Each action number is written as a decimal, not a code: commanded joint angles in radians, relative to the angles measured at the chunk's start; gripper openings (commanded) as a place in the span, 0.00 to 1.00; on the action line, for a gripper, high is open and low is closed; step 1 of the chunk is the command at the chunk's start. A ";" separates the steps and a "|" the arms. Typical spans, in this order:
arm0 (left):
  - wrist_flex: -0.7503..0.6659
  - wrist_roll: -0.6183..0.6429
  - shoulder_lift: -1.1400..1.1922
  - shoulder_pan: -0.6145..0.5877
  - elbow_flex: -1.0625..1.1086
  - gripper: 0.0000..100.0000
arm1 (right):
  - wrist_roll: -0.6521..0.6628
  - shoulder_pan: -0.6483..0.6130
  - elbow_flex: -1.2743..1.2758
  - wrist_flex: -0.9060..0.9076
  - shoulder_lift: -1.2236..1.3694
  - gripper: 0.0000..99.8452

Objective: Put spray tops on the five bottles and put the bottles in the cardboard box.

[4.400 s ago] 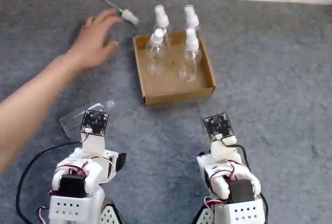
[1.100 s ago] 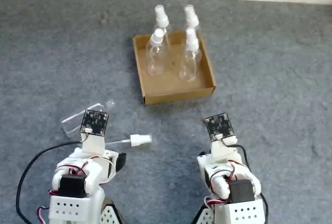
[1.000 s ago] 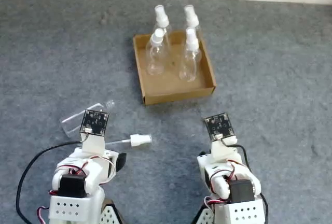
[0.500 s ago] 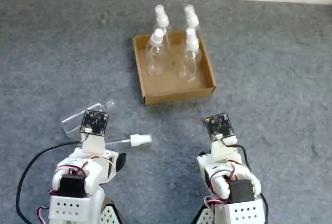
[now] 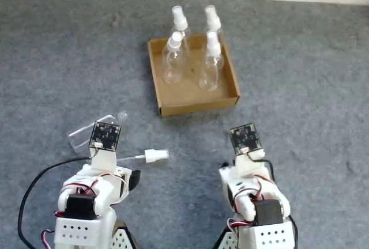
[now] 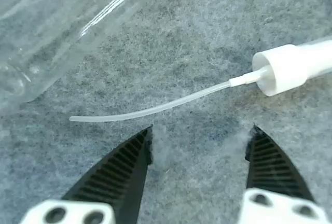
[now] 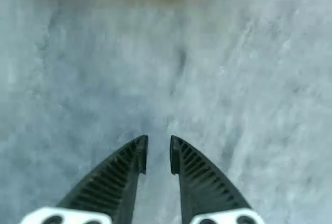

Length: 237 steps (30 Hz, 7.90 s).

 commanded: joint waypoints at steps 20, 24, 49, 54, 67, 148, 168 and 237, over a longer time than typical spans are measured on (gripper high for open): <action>-0.275 -0.058 -0.012 -0.478 -0.008 0.24 | -0.021 -0.058 -0.282 -0.147 0.074 0.03; -0.318 -0.175 -0.013 -0.541 -0.044 0.24 | -0.117 -0.202 -0.483 -0.124 0.380 0.03; 0.103 -0.675 1.483 -0.558 -1.604 0.24 | -1.022 -0.786 -1.121 -0.113 1.527 0.25; 0.114 -0.675 1.612 -0.460 -1.658 0.24 | -1.108 -0.765 -1.093 -0.274 1.527 0.25; 0.118 -0.752 1.764 -0.223 -1.590 0.24 | -1.108 -0.699 -1.023 -0.302 1.527 0.25; 0.423 -0.058 2.241 0.527 -2.259 0.24 | 0.216 0.587 -1.305 0.386 1.515 0.25; 0.221 -0.844 1.595 -0.289 -1.478 0.20 | -0.595 -0.214 -1.365 0.188 1.534 0.25; -0.422 -0.706 1.584 -0.008 -0.831 0.01 | 0.172 0.102 -1.102 0.088 1.850 0.12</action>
